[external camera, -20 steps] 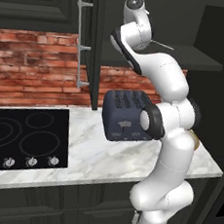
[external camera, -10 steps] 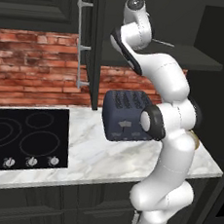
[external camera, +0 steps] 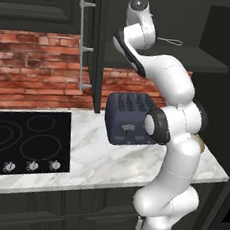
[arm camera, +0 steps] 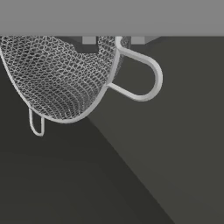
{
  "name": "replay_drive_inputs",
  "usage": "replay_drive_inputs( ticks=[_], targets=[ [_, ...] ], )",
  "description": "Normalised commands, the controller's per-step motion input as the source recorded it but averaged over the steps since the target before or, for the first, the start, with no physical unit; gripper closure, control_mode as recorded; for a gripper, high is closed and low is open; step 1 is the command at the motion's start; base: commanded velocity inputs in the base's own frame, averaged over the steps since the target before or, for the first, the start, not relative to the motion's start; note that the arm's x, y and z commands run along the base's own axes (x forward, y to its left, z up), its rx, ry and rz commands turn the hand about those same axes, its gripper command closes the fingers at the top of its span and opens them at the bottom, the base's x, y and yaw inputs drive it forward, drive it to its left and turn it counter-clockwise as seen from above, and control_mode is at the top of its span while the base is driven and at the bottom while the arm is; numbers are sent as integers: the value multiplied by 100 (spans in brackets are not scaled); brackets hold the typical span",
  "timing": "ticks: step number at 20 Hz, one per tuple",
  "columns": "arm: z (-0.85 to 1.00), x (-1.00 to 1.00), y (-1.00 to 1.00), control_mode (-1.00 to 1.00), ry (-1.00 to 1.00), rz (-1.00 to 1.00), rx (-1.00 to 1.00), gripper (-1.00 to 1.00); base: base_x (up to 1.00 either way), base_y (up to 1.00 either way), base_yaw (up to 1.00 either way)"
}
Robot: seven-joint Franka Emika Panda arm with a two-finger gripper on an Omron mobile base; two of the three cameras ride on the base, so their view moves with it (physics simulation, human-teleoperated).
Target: Open the cabinet and setup a tea strainer by placing it in the bowl upright.
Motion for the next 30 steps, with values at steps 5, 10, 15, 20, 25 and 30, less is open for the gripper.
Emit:
replay_drive_inputs(
  ticks=[5, 10, 15, 20, 25, 30],
  targets=[
    [0, 0, 2, -100, -9, 0, -3, 100, 0, 0, 0],
    [2, -5, 0, -100, -18, 0, -12, 100, 0, 0, 0],
    [2, -41, 2, -100, -5, 0, -7, 100, 0, 0, 0],
    [17, -87, 0, -100, 0, -2, 0, 100, 0, 0, 0],
    [19, -100, 0, -100, 0, -8, 4, 100, 0, 0, 0],
    [0, -100, 0, -100, 0, -22, 8, 100, 0, 0, 0]
  ],
)
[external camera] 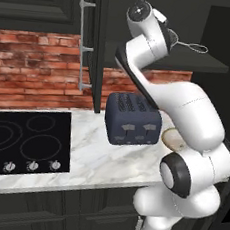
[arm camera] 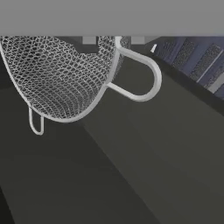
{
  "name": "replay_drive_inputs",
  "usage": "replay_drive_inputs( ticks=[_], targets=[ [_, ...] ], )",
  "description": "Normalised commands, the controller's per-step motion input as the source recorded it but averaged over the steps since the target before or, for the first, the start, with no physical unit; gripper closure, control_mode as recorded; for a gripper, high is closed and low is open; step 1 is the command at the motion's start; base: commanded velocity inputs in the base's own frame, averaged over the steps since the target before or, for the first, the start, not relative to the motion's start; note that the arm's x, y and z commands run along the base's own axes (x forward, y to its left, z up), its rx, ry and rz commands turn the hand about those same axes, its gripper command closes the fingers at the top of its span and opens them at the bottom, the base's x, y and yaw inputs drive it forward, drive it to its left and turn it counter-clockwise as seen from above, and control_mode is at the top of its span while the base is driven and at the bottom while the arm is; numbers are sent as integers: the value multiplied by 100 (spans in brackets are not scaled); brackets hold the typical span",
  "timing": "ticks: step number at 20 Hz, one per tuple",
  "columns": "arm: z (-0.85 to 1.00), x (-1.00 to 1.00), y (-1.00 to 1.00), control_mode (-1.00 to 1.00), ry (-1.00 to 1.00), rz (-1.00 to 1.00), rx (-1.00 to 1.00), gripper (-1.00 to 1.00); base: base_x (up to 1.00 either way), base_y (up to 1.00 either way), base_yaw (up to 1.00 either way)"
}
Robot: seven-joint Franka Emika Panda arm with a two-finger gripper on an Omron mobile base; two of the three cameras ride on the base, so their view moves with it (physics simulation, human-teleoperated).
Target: Open the cabinet and setup a tea strainer by placing it in the bowl upright.
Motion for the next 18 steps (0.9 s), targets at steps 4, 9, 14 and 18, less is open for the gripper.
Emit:
replay_drive_inputs(
  ticks=[4, 9, 14, 18],
  targets=[
    [0, -100, -18, -100, 0, -29, 9, 100, 0, 0, 0],
    [0, -100, -34, -100, 0, -26, 8, 100, 0, 0, 0],
    [-5, -94, -67, -100, 6, -17, 12, 100, 0, 0, 0],
    [-29, -74, -77, -100, 5, -15, 16, 100, 0, 0, 0]
  ],
)
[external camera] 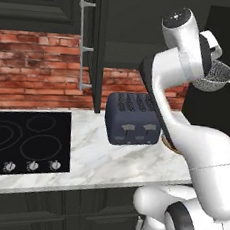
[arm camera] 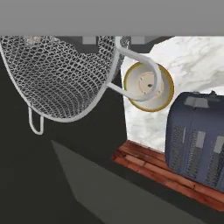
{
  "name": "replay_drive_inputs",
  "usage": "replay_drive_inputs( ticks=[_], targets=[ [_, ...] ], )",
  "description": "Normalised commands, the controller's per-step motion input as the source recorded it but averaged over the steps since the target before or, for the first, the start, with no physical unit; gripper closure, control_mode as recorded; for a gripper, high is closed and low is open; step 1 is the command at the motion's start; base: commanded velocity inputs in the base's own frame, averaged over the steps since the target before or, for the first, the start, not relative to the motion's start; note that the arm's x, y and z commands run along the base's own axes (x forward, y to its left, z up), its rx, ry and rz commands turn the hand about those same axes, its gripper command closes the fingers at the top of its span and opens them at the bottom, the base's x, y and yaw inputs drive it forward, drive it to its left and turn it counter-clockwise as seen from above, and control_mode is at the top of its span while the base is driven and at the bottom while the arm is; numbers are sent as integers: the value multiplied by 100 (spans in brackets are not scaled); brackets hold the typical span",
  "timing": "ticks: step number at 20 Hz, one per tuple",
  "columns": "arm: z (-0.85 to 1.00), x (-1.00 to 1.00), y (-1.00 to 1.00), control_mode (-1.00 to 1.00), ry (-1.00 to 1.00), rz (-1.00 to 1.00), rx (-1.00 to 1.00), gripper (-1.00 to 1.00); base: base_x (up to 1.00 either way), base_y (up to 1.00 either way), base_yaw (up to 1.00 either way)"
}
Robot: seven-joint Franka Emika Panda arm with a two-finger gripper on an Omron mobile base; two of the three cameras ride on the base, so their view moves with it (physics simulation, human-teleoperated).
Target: Open the cabinet and setup a tea strainer by placing it in the bowl upright.
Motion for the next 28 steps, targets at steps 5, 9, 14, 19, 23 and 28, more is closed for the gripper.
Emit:
replay_drive_inputs(
  ticks=[5, 9, 14, 19, 23, 28],
  targets=[
    [-64, -26, -71, -100, 0, -4, 22, 100, 0, 0, 0],
    [-81, 0, -25, -100, -7, 0, 13, 100, 0, 0, 0],
    [-83, 0, -7, -100, -7, 0, 1, 100, 0, 0, 0],
    [-72, 0, -23, -100, 0, 0, 0, 100, 0, 0, 0],
    [-42, 6, -32, -100, 0, 0, 0, 100, 0, 0, 0],
    [-28, 20, -28, -100, 0, -2, 0, 100, 0, 0, 0]
  ],
)
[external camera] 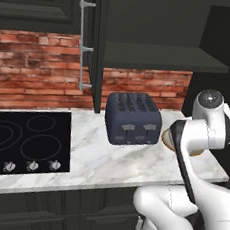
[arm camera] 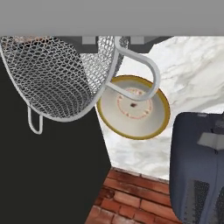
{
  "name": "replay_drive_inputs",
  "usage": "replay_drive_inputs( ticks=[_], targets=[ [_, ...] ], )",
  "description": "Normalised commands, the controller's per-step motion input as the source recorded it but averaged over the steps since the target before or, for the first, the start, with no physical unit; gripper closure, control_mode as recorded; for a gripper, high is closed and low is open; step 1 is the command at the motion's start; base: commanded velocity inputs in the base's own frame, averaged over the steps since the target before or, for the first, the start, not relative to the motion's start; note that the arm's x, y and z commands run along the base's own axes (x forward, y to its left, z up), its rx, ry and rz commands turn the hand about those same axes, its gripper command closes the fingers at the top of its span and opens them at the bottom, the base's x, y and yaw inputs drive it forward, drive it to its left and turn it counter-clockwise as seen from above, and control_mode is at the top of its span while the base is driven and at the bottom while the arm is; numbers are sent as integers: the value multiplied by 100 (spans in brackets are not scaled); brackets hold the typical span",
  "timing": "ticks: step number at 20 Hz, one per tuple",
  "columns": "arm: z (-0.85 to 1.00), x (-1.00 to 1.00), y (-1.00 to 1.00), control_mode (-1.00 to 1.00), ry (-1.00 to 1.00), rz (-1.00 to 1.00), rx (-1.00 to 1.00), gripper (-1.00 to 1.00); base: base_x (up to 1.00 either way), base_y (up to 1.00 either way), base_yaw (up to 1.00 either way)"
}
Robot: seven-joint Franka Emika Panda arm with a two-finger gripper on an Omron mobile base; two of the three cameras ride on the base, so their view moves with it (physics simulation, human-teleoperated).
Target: Open the cabinet and setup a tea strainer by placing it in the bowl upright.
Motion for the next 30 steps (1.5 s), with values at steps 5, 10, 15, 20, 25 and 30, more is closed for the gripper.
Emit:
replay_drive_inputs(
  ticks=[5, 10, 15, 20, 25, 30],
  targets=[
    [-29, 35, -1, -100, 0, 0, 3, 100, 0, 0, 0],
    [-36, 36, 0, -100, 1, 0, 12, 100, 0, 0, 0],
    [-38, 25, -8, -100, 2, 0, 2, 100, 0, 0, 0],
    [-26, 13, -3, -100, 1, 0, 0, 100, 0, 0, 0],
    [-29, 23, 0, -100, 0, 0, 0, 100, 0, 0, 0],
    [-14, 32, 0, -100, 0, 0, 0, 100, 0, 0, 0]
  ],
)
